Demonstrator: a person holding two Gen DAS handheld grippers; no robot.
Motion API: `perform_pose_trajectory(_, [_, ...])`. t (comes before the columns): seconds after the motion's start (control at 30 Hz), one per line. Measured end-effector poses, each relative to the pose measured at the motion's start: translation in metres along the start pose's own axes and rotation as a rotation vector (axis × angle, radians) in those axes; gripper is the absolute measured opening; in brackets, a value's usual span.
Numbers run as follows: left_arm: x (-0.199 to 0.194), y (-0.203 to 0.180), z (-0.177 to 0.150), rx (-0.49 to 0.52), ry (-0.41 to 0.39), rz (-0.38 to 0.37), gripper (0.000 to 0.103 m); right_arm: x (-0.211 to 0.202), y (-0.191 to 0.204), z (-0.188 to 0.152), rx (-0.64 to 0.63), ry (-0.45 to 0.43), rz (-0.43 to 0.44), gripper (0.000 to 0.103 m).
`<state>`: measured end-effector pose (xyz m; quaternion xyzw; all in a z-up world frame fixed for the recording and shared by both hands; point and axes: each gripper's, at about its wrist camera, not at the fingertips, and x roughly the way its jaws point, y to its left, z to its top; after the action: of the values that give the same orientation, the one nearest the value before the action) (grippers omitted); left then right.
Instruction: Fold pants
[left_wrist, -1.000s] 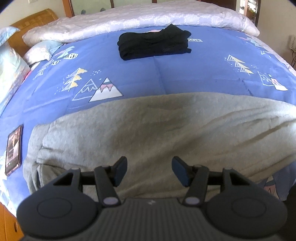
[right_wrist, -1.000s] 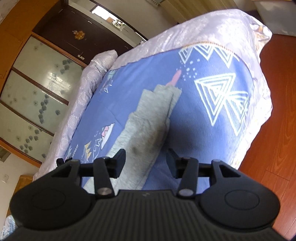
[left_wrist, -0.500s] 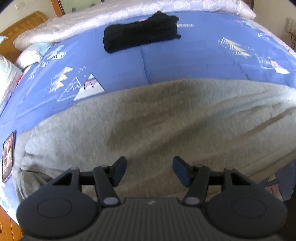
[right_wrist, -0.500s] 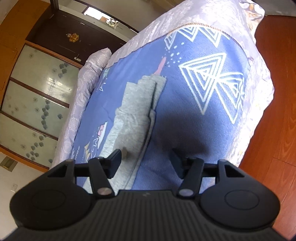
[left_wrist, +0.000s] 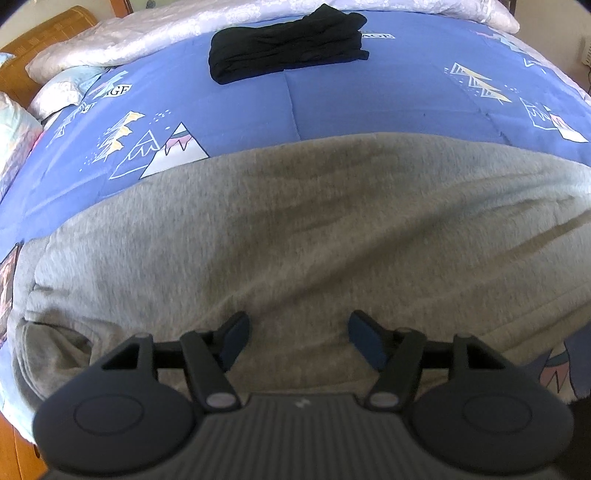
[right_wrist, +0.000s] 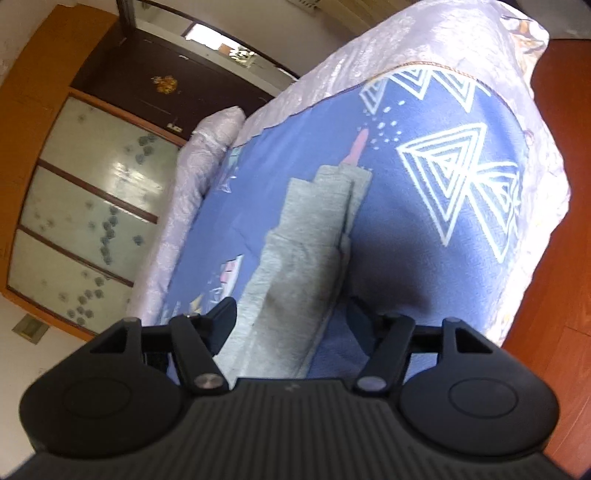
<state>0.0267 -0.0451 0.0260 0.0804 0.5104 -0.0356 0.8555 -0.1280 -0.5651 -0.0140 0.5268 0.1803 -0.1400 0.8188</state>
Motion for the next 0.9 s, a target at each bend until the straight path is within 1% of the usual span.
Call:
perform_pose_trajectory(0.07, [0.001,0.002,0.000,-0.004,0.000,-0.004,0.065,0.002,-0.001,0.000,0.019,-0.001,0.005,0.068])
perform_pose_trajectory(0.17, [0.002,0.003,0.001,-0.016,0.008,-0.004,0.067,0.008,0.005,0.004,0.006,-0.008,0.012,0.068])
perform_pose_trajectory(0.3, [0.002,0.003,0.001,-0.022,0.012,-0.003,0.069,0.028,0.008,0.011,-0.001,-0.006,0.031,0.067])
perform_pose_trajectory(0.33, [0.002,0.003,0.001,-0.023,0.011,-0.002,0.069,0.034,0.008,0.012,0.008,-0.006,0.037,0.065])
perform_pose_trajectory(0.4, [0.002,0.004,0.001,-0.025,0.010,-0.002,0.070,0.042,0.006,0.014,0.037,-0.009,0.042,0.059])
perform_pose_trajectory(0.43, [0.002,0.004,0.000,-0.027,0.009,-0.001,0.071,0.044,0.005,0.015,0.042,-0.010,0.036,0.052])
perform_pose_trajectory(0.47, [0.002,0.005,0.000,-0.029,0.009,-0.002,0.072,0.044,0.006,0.014,0.040,-0.012,0.020,0.042])
perform_pose_trajectory(0.5, [0.002,0.005,0.001,-0.032,0.010,-0.002,0.072,0.043,0.006,0.014,0.034,-0.007,0.002,0.036])
perform_pose_trajectory(0.53, [0.002,0.005,0.001,-0.033,0.010,-0.004,0.072,0.042,0.006,0.014,0.037,0.005,-0.007,0.023])
perform_pose_trajectory(0.57, [0.002,0.005,0.001,-0.033,0.011,-0.004,0.072,0.040,0.005,0.013,0.054,0.024,0.004,0.013])
perform_pose_trajectory(0.6, [0.002,0.005,0.001,-0.033,0.011,-0.005,0.072,0.036,0.007,0.011,0.061,0.030,0.026,0.012])
perform_pose_trajectory(0.67, [0.000,0.006,0.002,-0.040,0.010,-0.011,0.070,0.025,0.023,0.006,0.015,0.024,0.048,0.012])
perform_pose_trajectory(0.77, [-0.007,0.012,0.002,-0.070,-0.006,-0.051,0.067,0.012,0.058,-0.008,-0.091,0.034,0.102,0.012])
perform_pose_trajectory(0.9, [-0.025,0.019,-0.002,-0.104,-0.070,-0.114,0.067,0.010,0.114,-0.048,-0.289,0.096,0.157,0.012])
